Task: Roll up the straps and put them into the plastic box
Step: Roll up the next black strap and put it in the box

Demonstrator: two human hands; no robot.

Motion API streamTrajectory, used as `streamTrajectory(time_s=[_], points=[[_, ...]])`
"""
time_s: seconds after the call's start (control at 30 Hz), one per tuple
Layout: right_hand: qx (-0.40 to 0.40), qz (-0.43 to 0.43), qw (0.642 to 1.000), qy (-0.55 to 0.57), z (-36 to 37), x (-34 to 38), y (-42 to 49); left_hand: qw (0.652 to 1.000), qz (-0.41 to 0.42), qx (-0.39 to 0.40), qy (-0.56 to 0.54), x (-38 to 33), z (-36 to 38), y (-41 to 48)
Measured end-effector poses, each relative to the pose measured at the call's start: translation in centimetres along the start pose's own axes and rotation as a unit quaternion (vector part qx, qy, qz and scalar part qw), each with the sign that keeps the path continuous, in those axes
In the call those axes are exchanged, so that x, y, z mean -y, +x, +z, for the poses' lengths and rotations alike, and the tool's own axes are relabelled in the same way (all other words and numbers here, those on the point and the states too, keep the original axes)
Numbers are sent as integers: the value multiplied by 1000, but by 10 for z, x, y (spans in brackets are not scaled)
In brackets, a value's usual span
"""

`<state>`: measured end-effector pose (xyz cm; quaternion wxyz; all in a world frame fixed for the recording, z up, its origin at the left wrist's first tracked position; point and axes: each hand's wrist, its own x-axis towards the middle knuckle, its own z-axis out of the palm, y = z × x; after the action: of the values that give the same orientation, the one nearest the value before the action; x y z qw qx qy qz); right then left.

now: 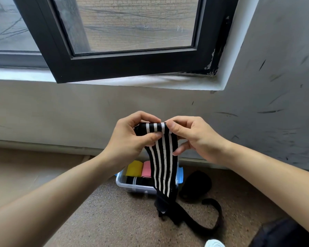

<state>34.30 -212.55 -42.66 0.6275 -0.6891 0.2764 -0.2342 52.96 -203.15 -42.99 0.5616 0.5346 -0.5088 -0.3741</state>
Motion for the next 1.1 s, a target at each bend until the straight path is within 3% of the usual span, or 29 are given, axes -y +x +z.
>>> streamTrajectory(time_s=[0.1,0.27,0.5,0.73,1.1], points=[[-13,-11,1000,1,-1,0,0,1000,-22,9,11,-1,-1,0],[-54,-31,998,24,-5,-1,0,988,-144,-7,-58,1,0,-2],[-73,-86,993,-31,-8,-8,2,981,-158,-9,-108,-2,8,-4],[-42,-130,971,-198,-13,-9,2,995,-79,-24,-51,6,5,-4],[10,-16,999,-31,-12,1,-4,999,21,-24,-30,4,6,-3]])
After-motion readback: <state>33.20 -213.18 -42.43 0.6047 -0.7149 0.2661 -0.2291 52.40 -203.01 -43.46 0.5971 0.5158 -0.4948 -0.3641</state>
